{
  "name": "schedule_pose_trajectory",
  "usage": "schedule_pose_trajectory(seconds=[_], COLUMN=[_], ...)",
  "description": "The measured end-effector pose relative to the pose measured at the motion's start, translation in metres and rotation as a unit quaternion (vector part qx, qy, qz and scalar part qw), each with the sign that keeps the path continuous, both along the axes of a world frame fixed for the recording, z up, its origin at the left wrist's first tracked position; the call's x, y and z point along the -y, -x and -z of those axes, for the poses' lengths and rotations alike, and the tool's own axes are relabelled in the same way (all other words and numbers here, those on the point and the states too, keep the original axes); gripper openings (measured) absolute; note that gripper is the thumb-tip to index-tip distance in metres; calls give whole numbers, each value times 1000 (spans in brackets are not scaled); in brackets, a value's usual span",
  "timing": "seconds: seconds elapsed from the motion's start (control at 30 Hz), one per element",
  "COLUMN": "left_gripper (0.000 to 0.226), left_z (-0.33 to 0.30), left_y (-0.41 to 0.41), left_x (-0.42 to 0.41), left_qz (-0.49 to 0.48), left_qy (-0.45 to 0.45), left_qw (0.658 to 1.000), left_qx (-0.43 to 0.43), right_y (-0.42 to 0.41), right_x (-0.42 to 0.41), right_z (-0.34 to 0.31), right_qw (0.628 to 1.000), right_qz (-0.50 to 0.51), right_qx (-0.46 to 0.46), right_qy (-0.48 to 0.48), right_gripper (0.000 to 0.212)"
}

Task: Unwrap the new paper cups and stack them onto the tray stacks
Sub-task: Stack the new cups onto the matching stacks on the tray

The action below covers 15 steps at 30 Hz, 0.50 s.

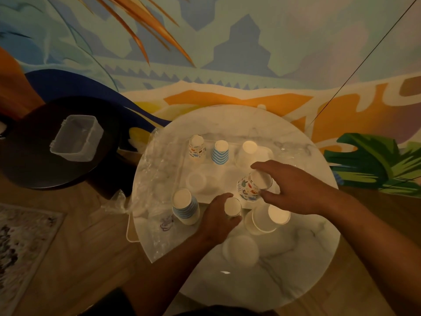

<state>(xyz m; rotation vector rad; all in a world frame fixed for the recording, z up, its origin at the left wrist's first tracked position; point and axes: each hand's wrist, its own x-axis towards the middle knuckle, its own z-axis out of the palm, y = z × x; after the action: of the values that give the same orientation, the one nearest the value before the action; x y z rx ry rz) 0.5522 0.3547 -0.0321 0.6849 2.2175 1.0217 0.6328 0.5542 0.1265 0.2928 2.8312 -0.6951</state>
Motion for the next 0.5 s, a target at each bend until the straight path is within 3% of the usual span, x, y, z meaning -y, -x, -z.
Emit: schedule_pose_trajectory(seconds=[0.3,0.5], left_gripper=[67,65], left_z=[-59,-115], left_y=[-5,18], left_x=[19,35], left_qz=[-5,-21], left_qy=[-71,-133], left_qw=[997,989], left_qx=[-38,-60], right_y=[4,35], right_x=[-17,-21], right_z=[5,-6], right_qw=[996,990], right_qz=[64,88], right_qx=[-54,-100], right_qy=[43,53], right_gripper=[72,60])
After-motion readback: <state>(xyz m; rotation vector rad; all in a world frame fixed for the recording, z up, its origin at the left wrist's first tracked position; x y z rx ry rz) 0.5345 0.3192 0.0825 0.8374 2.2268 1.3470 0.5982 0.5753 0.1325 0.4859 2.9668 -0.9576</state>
